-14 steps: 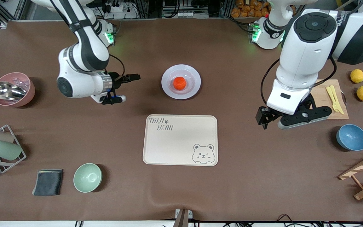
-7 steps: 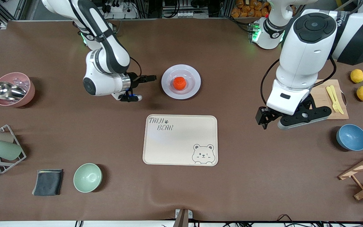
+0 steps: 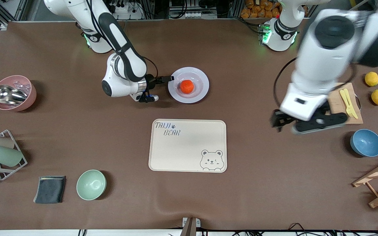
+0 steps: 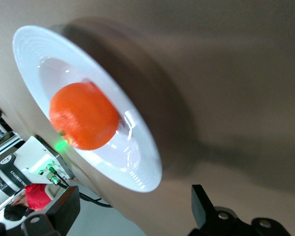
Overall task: Place orange and plate with both arms
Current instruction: 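Grasp the plate rim with the right gripper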
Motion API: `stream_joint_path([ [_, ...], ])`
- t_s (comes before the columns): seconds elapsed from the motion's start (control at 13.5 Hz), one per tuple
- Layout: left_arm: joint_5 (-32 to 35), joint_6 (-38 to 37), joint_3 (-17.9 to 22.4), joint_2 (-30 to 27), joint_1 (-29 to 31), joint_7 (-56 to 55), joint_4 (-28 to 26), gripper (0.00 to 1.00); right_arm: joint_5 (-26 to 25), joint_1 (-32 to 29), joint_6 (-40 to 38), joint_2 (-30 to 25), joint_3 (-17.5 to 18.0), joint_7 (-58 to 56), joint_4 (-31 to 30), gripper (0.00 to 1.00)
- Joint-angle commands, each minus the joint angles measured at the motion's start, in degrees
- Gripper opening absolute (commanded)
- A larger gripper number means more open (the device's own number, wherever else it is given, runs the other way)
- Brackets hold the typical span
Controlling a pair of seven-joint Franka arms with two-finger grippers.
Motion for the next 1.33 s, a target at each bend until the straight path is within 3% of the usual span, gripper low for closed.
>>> stream_joint_path([
  [0.0,-5.8,-3.2,-2.1,-5.7,12.8,12.7,-1.7,1.00,8.3,0.7,0.0,3.8,-0.2,-8.4,-0.1,1.00],
  [0.15,-6.0,-4.4,-2.2,-5.7,12.8,12.7,-1.7,1.00,11.6,2.2,0.0,4.7,-0.2,-10.0,-0.1,1.00],
  [0.37,-12.9,-7.4,-1.9,-6.0,14.9,12.6,-1.8,1.00,12.8,3.1,0.0,4.8,-0.2,-10.0,0.0,1.00],
  [0.59,-13.2,-9.0,-2.3,-6.2,15.2,12.5,-2.6,1.00,13.4,3.1,-0.2,4.8,-0.2,-10.0,0.1,1.00],
  [0.89,-13.3,-9.5,-2.6,-7.2,15.2,11.8,-4.9,1.00,19.8,6.3,0.1,5.3,-0.2,-10.3,0.2,1.00],
  [0.96,-13.3,-9.5,-2.6,-7.2,15.2,11.8,-4.9,1.00,21.2,7.4,0.3,5.3,-0.2,-10.5,0.2,0.80],
  [1.11,-13.3,-9.4,-2.6,-7.1,15.2,11.8,-4.9,1.00,21.6,7.6,0.3,5.3,-0.2,-10.6,0.2,0.17],
  [1.19,-13.3,-9.4,-2.6,-7.1,15.2,11.8,-4.9,1.00,21.6,7.5,0.2,5.3,-0.2,-10.6,0.2,0.00],
  [1.26,-13.3,-9.4,-2.6,-7.1,15.2,11.8,-5.0,1.00,21.6,7.5,0.2,5.3,-0.2,-10.5,0.2,0.00],
])
